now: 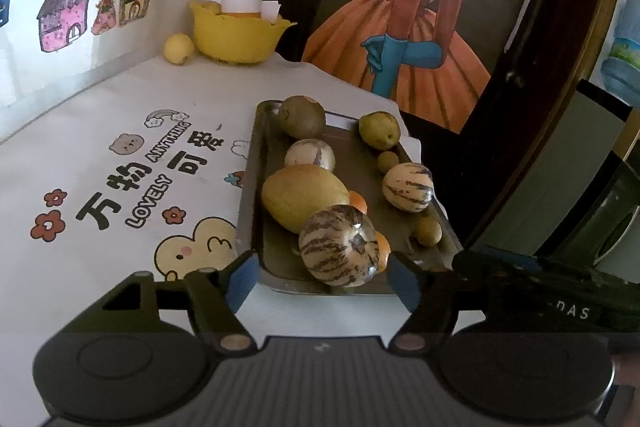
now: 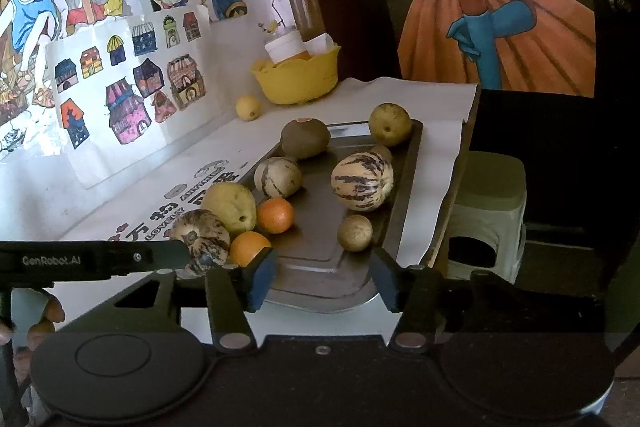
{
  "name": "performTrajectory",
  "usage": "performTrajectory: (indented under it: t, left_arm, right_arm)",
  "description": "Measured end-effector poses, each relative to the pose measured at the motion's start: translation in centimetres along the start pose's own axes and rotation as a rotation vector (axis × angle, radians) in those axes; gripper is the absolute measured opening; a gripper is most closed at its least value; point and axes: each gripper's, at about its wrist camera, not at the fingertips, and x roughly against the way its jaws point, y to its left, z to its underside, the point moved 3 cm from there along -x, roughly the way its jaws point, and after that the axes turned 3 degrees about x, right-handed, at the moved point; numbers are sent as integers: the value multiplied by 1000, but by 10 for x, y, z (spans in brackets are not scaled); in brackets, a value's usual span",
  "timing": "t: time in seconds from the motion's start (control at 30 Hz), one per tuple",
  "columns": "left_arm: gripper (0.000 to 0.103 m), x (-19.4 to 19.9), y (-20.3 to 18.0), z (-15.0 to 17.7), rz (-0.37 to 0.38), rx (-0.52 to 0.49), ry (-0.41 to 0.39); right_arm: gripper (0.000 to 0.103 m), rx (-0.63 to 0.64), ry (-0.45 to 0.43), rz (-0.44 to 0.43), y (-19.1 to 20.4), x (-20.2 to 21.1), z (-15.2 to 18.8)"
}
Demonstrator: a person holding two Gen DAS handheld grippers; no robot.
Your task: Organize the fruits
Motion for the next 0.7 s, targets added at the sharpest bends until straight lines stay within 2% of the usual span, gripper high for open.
performTrajectory:
  t: [0.33, 0.53, 0.7]
  left_arm:
    - [89, 25, -3, 0, -19, 8, -63]
    - [100, 43, -1, -1, -59, 8, -113]
    - [103, 58, 2, 0, -103, -8, -154]
  right_arm:
    - [73, 26, -55, 9, 12, 19, -3]
    - [81, 40, -87, 9, 19, 32, -5]
    - [89, 45, -102, 8, 26, 41, -3]
